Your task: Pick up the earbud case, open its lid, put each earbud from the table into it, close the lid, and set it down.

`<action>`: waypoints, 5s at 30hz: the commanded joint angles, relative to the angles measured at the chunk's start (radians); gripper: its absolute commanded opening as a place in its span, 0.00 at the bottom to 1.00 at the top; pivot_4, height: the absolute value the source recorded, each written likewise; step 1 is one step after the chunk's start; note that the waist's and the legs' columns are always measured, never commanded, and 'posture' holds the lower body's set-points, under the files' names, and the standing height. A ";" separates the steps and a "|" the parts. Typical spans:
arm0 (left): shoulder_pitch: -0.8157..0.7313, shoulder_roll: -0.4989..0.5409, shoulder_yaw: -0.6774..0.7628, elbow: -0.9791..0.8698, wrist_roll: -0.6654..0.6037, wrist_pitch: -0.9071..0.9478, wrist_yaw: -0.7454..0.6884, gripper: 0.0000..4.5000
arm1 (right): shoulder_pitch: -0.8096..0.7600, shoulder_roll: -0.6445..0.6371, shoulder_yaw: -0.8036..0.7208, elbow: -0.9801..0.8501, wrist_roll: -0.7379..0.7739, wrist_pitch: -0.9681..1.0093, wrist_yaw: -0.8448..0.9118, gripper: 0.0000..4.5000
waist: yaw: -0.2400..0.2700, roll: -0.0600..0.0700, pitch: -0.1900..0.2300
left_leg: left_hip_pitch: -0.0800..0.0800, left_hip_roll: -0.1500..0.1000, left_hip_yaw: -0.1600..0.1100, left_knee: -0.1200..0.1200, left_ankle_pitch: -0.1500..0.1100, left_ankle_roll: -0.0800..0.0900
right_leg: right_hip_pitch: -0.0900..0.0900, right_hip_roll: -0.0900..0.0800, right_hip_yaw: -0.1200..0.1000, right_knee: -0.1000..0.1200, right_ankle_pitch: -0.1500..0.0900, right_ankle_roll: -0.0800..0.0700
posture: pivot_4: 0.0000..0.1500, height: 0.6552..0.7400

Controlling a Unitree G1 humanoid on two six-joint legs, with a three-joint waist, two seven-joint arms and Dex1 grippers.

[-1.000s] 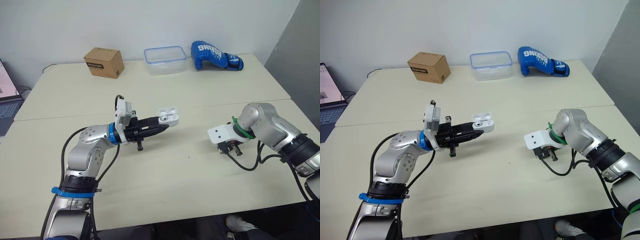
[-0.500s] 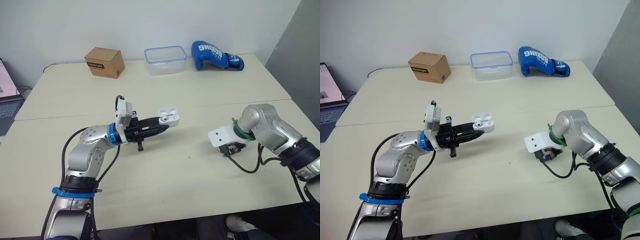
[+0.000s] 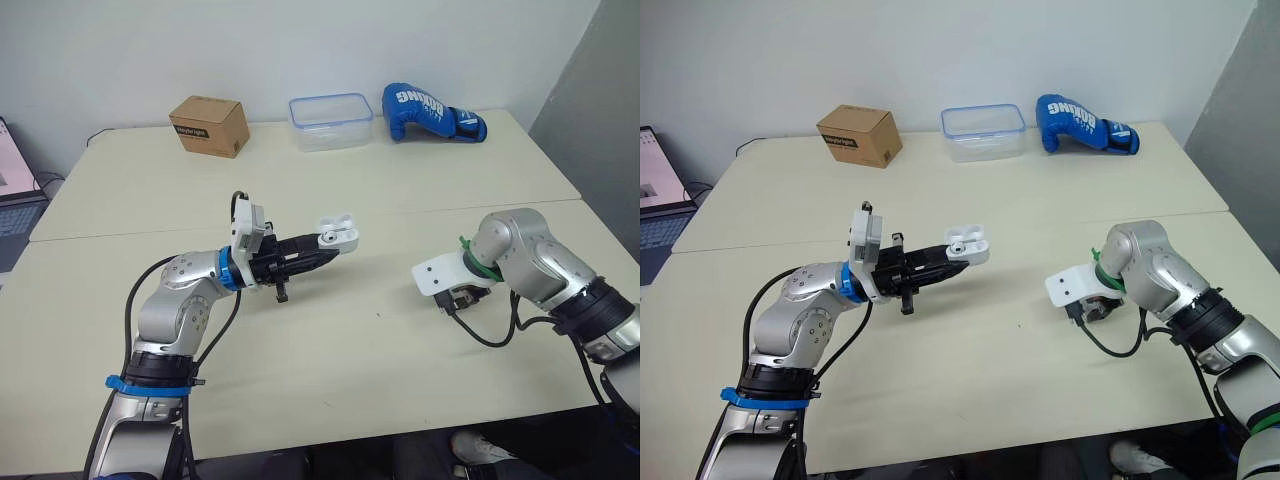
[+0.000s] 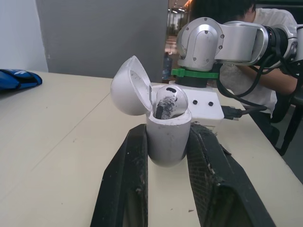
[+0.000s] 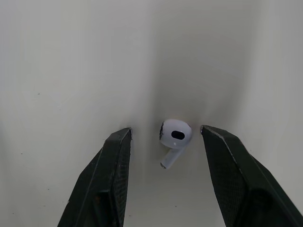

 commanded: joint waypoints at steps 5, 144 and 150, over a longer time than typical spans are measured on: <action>0.005 0.003 0.002 -0.033 -0.006 -0.015 0.010 0.17 | -0.029 0.026 -0.017 0.024 -0.049 0.038 0.020 0.53 | -0.001 0.000 0.000 | 0.000 0.000 0.000 0.000 0.000 0.000 | 0.000 0.000 0.000 0.000 0.000 0.000 | 1.00 0.89; -0.215 -0.065 0.005 0.269 0.040 -0.064 -0.087 0.17 | 0.250 0.597 -0.534 -0.789 0.663 0.875 -1.146 0.08 | 0.001 0.000 -0.001 | 0.001 -0.001 0.000 0.000 0.000 0.000 | -0.003 0.000 0.001 0.007 0.000 0.000 | 1.00 0.89; -0.216 -0.065 0.007 0.266 0.040 -0.064 -0.084 0.17 | 0.242 0.584 -0.527 -0.778 0.686 0.868 -1.142 0.25 | 0.002 0.000 -0.001 | 0.001 -0.001 0.000 0.000 0.000 0.000 | -0.003 0.000 0.001 0.007 0.000 0.000 | 1.00 0.89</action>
